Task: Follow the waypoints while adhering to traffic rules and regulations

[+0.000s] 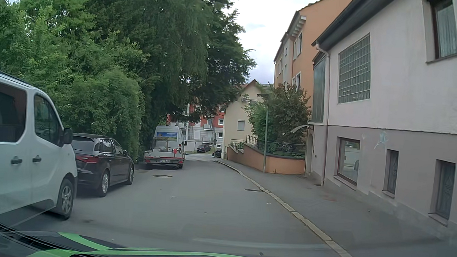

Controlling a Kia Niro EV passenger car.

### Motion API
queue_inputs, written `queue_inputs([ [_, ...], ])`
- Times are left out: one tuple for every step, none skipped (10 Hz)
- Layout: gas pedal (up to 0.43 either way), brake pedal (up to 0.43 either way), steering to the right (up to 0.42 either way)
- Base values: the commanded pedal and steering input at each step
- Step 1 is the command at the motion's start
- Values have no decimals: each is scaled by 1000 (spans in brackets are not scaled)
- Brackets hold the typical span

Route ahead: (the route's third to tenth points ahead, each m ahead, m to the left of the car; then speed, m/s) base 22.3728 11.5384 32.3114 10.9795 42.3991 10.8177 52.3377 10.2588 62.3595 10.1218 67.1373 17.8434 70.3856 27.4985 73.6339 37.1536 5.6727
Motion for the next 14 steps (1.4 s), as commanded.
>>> queue_inputs([
  [0,0,-31],
  [0,0,-38],
  [0,0,-43],
  [0,0,-45],
  [0,0,-46],
  [0,0,-46],
  [0,6,-46],
  [0,18,-45],
  [0,43,-45],
  [0,61,-43],
  [0,61,-41],
  [0,61,-41],
  [0,61,-40],
  [0,61,-41],
])
